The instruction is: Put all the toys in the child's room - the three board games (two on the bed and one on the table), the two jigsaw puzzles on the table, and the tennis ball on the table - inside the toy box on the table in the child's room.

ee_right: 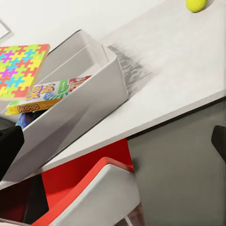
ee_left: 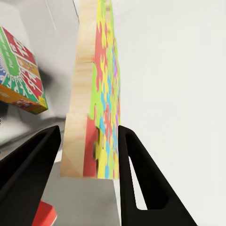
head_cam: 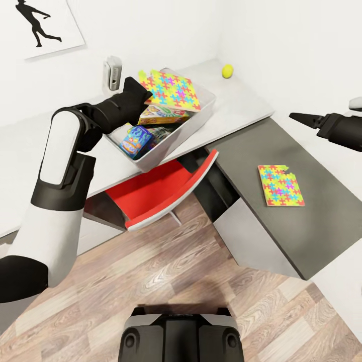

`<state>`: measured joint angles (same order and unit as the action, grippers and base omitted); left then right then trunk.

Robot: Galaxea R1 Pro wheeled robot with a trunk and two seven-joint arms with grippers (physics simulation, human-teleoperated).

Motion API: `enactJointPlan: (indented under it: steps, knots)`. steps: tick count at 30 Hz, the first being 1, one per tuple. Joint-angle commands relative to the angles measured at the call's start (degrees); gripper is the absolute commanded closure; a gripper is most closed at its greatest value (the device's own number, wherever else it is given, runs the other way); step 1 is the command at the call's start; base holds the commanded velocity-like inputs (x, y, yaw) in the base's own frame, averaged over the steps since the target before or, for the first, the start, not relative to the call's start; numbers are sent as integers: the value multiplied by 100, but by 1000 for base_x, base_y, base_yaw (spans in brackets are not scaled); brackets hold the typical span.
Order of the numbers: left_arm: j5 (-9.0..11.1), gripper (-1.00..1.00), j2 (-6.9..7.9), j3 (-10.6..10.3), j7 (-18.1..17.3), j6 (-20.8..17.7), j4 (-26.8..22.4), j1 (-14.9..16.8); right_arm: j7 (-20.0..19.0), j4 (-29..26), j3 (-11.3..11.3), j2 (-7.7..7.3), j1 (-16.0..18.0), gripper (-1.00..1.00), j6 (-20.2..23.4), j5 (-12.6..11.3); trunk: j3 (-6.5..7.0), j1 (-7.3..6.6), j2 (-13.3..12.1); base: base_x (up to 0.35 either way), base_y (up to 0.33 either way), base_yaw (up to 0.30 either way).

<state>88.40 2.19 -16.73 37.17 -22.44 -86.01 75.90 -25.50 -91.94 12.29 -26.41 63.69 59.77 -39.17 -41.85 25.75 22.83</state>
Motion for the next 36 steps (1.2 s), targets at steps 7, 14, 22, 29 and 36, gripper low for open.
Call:
enactJointPlan:
  steps: [7, 14, 22, 29, 36]
  knots:
    - [14, 100, 24, 4, 43, 2, -8, -37, -60, -13, 9, 1, -103, -100, 23, 50, -7, 3, 9, 7, -25, 0]
    - [-1, 100, 39, 10, 39, 2, -37, -57, -60, -22, 10, 0, -154, -100, 23, 50, -12, 3, 9, 162, -6, 13]
    - [-6, 100, 43, 12, 35, 2, -61, -65, -60, -25, 10, -3, -169, -100, 23, 50, -46, 3, 9, 148, -2, 150]
    - [-7, 100, 44, 12, 35, 2, -67, -66, -60, -25, 10, -4, -172, -100, 23, 50, -81, 3, 9, 39, 0, 214]
    - [5, 100, 34, 9, 32, 2, -70, -66, -60, -26, 14, -5, -173, -100, 23, 50, -112, 3, 9, 11, 0, 191]
